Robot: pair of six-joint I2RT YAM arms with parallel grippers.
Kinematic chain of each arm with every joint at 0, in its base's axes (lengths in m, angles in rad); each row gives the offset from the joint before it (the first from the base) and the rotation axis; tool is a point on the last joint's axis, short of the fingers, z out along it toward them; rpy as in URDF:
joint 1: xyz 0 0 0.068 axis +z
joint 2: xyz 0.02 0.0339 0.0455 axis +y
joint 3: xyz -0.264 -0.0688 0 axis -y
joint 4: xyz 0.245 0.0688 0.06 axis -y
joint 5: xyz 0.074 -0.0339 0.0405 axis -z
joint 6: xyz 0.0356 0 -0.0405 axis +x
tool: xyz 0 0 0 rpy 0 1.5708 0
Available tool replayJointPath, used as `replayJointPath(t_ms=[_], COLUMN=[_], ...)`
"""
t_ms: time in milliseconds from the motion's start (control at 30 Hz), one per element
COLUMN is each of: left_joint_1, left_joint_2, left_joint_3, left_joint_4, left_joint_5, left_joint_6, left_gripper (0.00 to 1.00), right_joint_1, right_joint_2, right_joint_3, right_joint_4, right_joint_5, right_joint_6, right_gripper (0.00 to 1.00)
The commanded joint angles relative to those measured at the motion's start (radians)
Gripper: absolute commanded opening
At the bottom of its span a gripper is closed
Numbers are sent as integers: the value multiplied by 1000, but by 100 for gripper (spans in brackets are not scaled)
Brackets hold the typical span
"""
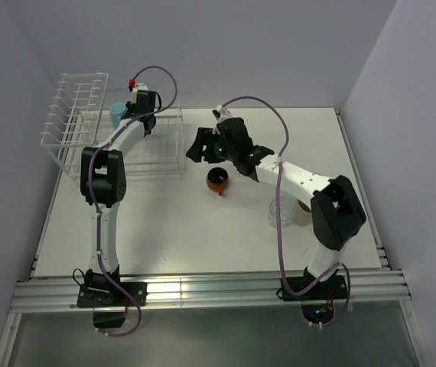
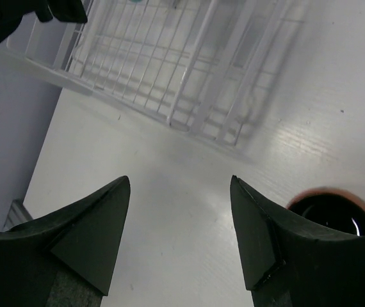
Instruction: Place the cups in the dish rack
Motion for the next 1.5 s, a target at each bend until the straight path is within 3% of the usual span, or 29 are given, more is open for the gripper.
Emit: replayJointPath(t_ms=[0,267,700,967,1467], left_joint_1=[16,26,34,34,45], left_joint_2=[14,9,11,23,37], left_joint_3=[25,21,18,18,22], left_joint_4=[16,16,14,12,9], left_joint_5=[-17,-6,7,9,3], left_joint_6=[1,-2,-8,-10,-11], left_gripper=[30,30,30,30,30], right_joint_1=[22,61,93,93,93], right_joint_2=[58,216,373,423,443], right_joint_3=[113,242,456,510,526], right_joint_4=[44,47,-84,-122,-133], right_joint_5=[80,143,271,288,296], right_joint_6=[-14,-10,-19,-17,-20], right_gripper=[71,71,69,59,23])
